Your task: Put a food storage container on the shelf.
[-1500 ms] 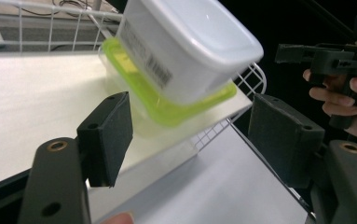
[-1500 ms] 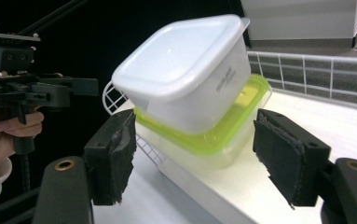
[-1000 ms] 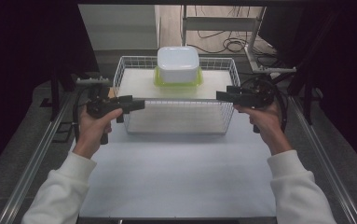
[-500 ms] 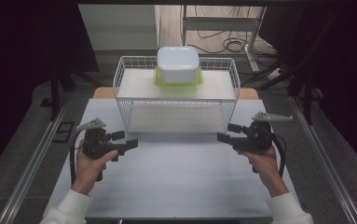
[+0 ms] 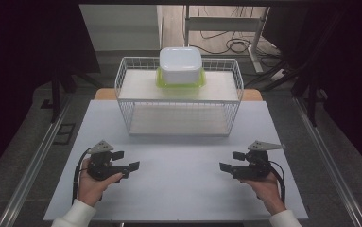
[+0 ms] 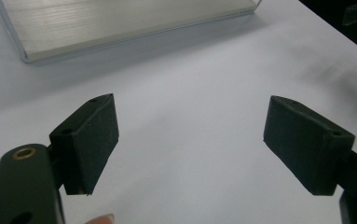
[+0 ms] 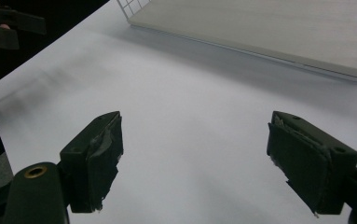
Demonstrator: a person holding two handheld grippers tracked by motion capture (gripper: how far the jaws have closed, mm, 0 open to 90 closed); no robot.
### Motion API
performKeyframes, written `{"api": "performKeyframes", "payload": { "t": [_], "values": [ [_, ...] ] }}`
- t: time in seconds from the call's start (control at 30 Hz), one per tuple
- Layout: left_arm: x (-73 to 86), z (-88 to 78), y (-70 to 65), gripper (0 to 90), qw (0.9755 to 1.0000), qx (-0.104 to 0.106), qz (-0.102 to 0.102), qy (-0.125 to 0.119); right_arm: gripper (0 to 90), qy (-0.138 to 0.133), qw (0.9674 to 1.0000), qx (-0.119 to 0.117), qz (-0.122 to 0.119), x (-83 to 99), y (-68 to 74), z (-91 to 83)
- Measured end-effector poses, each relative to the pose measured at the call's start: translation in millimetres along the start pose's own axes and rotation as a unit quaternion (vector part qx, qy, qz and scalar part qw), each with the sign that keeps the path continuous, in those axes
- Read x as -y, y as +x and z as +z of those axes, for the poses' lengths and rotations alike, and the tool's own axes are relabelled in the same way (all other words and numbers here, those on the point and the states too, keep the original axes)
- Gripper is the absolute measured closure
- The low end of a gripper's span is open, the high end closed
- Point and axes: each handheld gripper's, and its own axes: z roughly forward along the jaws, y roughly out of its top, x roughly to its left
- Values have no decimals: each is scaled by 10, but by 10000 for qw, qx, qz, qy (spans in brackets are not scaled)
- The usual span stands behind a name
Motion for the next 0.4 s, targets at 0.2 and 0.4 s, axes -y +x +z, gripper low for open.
{"api": "performKeyframes", "payload": {
  "t": [0.2,0.4],
  "values": [
    [9,-7,16,179,10000,-28,-49,-41,184,-55,9999,77,-52,6,9,-18],
    [9,26,-2,167,10000,65,-70,-11,152,-97,9998,-46,-179,4,16,12]
  ]
}}
